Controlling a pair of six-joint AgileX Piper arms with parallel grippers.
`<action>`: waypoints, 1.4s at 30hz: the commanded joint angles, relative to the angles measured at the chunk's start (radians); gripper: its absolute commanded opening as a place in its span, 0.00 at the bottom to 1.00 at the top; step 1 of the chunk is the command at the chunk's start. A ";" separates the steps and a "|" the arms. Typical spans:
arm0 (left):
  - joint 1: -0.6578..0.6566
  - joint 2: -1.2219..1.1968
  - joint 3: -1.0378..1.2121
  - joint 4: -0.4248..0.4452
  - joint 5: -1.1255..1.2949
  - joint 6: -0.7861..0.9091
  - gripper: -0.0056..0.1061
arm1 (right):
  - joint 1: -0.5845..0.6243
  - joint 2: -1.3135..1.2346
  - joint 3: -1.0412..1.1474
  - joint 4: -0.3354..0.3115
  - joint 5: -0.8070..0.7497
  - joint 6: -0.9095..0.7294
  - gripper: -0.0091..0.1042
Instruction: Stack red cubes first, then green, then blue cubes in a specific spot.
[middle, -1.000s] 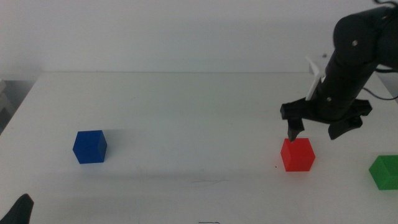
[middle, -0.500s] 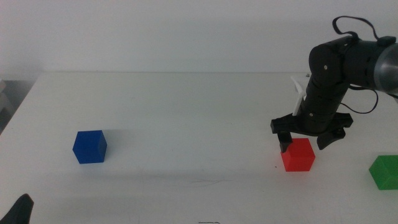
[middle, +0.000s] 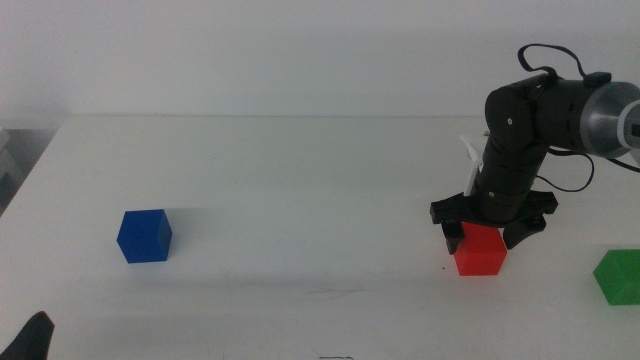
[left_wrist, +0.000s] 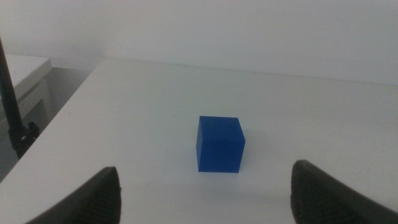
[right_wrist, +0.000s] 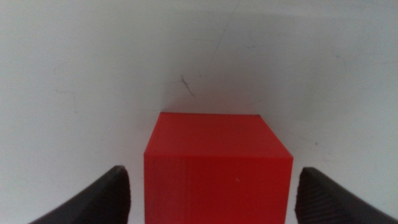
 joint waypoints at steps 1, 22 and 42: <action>0.001 -0.020 -0.003 0.001 -0.084 -0.003 0.89 | -0.001 -0.049 -0.027 -0.010 -0.010 -0.001 0.61; 0.001 -0.020 -0.003 0.001 -0.084 -0.003 0.89 | 0.119 -0.108 -0.210 -0.033 0.102 0.219 0.07; 0.001 -0.020 -0.003 0.001 -0.084 -0.003 0.89 | 0.320 0.234 -0.703 -0.021 0.312 0.363 0.07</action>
